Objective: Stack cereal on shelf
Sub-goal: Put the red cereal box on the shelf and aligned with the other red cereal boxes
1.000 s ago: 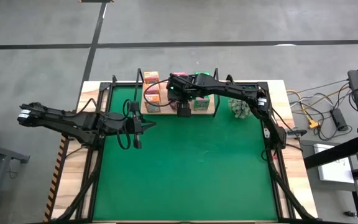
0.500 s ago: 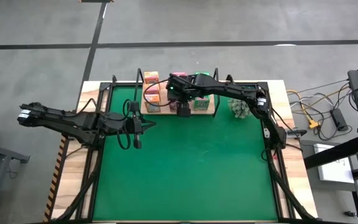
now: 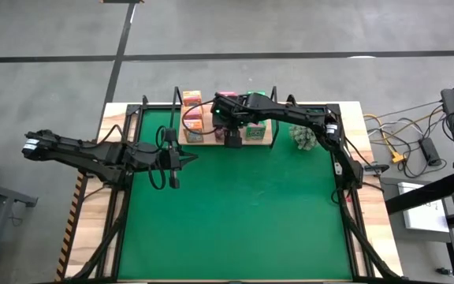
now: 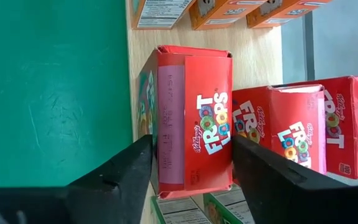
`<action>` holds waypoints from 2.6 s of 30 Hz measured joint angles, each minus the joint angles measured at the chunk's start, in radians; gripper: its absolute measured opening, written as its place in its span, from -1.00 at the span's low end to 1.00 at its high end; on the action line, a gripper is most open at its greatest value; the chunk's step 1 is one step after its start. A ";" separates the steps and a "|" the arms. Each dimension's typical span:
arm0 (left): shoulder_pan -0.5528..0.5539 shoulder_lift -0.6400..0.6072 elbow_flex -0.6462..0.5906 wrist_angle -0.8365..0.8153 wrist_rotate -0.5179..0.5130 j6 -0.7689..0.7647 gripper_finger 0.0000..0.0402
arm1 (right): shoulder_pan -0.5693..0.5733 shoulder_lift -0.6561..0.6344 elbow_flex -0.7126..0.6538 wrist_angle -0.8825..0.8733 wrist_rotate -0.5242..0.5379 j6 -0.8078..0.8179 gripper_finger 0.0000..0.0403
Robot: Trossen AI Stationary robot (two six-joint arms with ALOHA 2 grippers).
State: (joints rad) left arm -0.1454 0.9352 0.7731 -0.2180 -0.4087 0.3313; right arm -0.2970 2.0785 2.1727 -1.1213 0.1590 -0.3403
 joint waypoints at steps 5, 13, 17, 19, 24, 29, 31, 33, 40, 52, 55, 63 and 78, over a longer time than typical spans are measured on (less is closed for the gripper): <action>0.000 0.000 0.000 0.000 0.000 0.000 -1.00 | -0.001 0.000 0.000 0.000 0.000 -0.001 0.24; 0.000 0.000 0.000 0.000 0.000 0.000 -1.00 | 0.002 -0.034 -0.001 0.002 0.001 0.010 0.46; 0.000 0.000 0.000 0.000 0.000 0.000 -1.00 | 0.006 -0.053 -0.001 0.004 0.000 0.016 0.41; 0.000 0.000 0.000 0.000 0.000 0.000 -1.00 | 0.008 -0.058 0.001 0.009 -0.001 0.018 0.36; 0.000 0.000 0.000 0.000 0.000 0.000 -1.00 | 0.009 -0.062 0.000 0.119 -0.002 0.025 0.05; 0.000 0.000 0.000 -0.001 0.000 0.000 -1.00 | 0.008 -0.056 -0.021 0.227 -0.008 0.009 -0.46; 0.000 0.000 0.000 -0.005 0.000 0.000 -1.00 | 0.008 -0.055 -0.036 0.248 -0.009 -0.002 -0.67; 0.000 0.000 0.000 -0.008 0.000 0.000 -1.00 | 0.008 -0.055 -0.054 0.259 -0.010 -0.014 -0.87; 0.000 0.000 0.000 -0.008 0.000 0.008 -1.00 | 0.008 -0.054 -0.111 0.276 -0.009 -0.019 -0.95; 0.000 0.000 0.000 -0.008 0.000 0.008 -1.00 | 0.008 -0.054 -0.122 0.262 -0.009 -0.070 -0.96; 0.000 0.000 0.000 -0.008 0.000 0.008 -1.00 | 0.008 -0.054 -0.122 0.245 -0.009 -0.080 -0.96; 0.000 0.000 0.000 -0.008 0.000 0.008 -1.00 | 0.009 -0.056 -0.122 0.226 -0.009 -0.093 -0.96; 0.000 0.000 -0.001 -0.007 0.000 0.008 -1.00 | 0.008 -0.061 -0.122 0.215 -0.004 -0.109 -0.96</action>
State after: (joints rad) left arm -0.1452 0.9352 0.7723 -0.2253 -0.4085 0.3393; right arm -0.2886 2.0176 2.0506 -0.9067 0.1546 -0.4496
